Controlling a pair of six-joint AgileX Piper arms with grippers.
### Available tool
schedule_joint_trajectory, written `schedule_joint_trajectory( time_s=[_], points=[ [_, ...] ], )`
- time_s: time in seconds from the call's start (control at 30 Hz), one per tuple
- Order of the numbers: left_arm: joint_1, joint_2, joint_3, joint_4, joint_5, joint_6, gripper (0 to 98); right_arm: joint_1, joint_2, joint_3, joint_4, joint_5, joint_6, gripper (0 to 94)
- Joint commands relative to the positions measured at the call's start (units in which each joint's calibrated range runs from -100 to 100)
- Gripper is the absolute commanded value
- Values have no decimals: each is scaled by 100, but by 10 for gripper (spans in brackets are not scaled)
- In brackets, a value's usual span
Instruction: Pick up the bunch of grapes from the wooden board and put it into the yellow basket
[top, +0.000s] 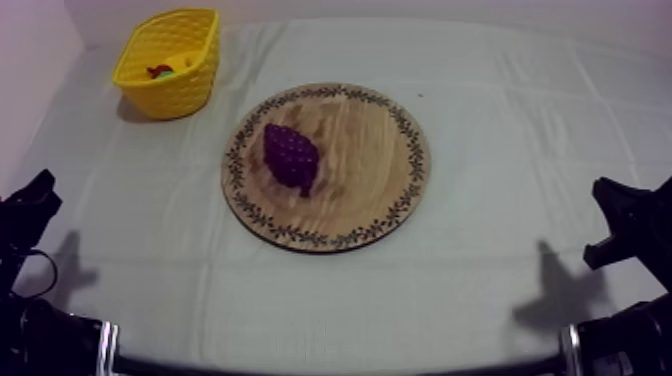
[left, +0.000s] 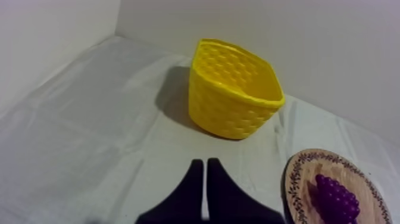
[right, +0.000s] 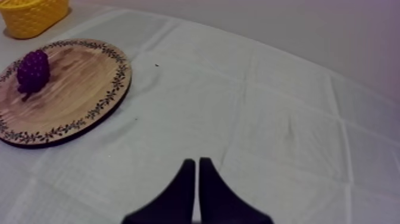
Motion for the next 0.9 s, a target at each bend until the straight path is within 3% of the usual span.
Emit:
schedule_joint_trajectory(
  time_s=[0.0, 0.53, 0.63, 0.77, 0.87],
  points=[
    [1, -4, 0, 2, 3, 0, 1, 2, -1, -3, 1, 0, -2, 4],
    [1, -4, 0, 2, 3, 0, 1, 2, -1, -3, 1, 0, -2, 4],
    [21, -4, 0, 66, 57, -314, 1, 2, -1, -3, 1, 0, -2, 4],
    [83, -4, 0, 116, 90, -273, 0, 2, -1, -3, 1, 0, 0, 4],
    [107, -4, -45, 103, 257, 11, 0, 2, -1, -3, 1, 0, -1, 4]
  ],
)
